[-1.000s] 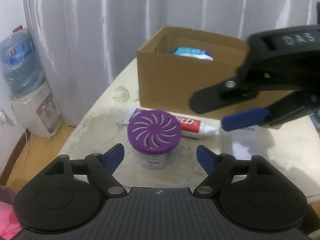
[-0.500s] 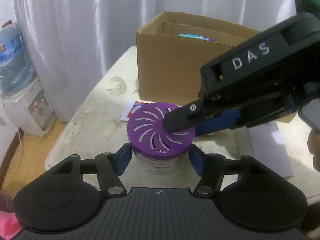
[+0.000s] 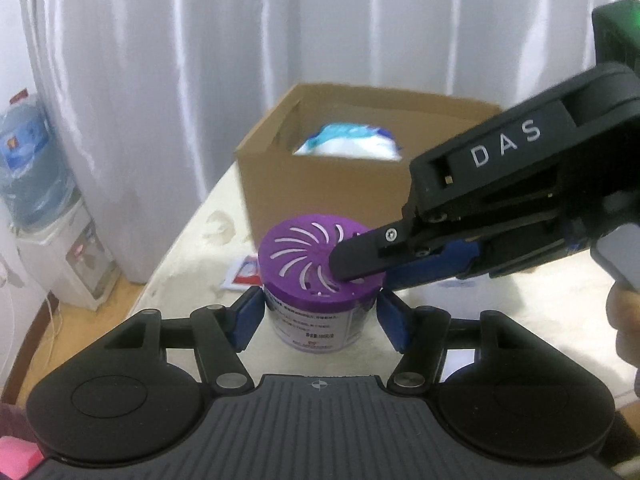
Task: Organize objects
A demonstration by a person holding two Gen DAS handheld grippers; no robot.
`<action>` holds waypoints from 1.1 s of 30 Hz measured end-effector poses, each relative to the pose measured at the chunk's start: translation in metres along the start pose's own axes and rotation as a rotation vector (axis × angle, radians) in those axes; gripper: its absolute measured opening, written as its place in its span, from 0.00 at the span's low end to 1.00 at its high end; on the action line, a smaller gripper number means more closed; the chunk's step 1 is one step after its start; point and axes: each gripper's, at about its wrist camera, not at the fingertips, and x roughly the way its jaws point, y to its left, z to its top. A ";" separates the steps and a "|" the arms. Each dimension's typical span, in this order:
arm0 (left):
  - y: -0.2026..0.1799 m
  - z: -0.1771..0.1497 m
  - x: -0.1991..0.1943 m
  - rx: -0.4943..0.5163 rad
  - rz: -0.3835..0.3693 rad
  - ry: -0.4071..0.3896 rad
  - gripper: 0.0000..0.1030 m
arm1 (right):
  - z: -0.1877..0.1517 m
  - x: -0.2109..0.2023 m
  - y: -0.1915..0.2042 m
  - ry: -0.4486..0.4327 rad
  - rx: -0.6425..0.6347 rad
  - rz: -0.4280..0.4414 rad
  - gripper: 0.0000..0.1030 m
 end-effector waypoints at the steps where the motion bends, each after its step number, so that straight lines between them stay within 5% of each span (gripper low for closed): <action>1: -0.007 0.000 -0.003 0.007 -0.009 -0.005 0.60 | -0.002 -0.008 -0.002 -0.009 0.001 -0.003 0.37; 12: -0.065 -0.008 -0.006 0.092 -0.118 -0.018 0.60 | -0.028 -0.064 -0.040 -0.081 0.060 -0.076 0.37; 33: -0.068 -0.018 0.026 0.138 -0.147 0.063 0.65 | -0.032 -0.064 -0.056 -0.073 0.065 -0.101 0.38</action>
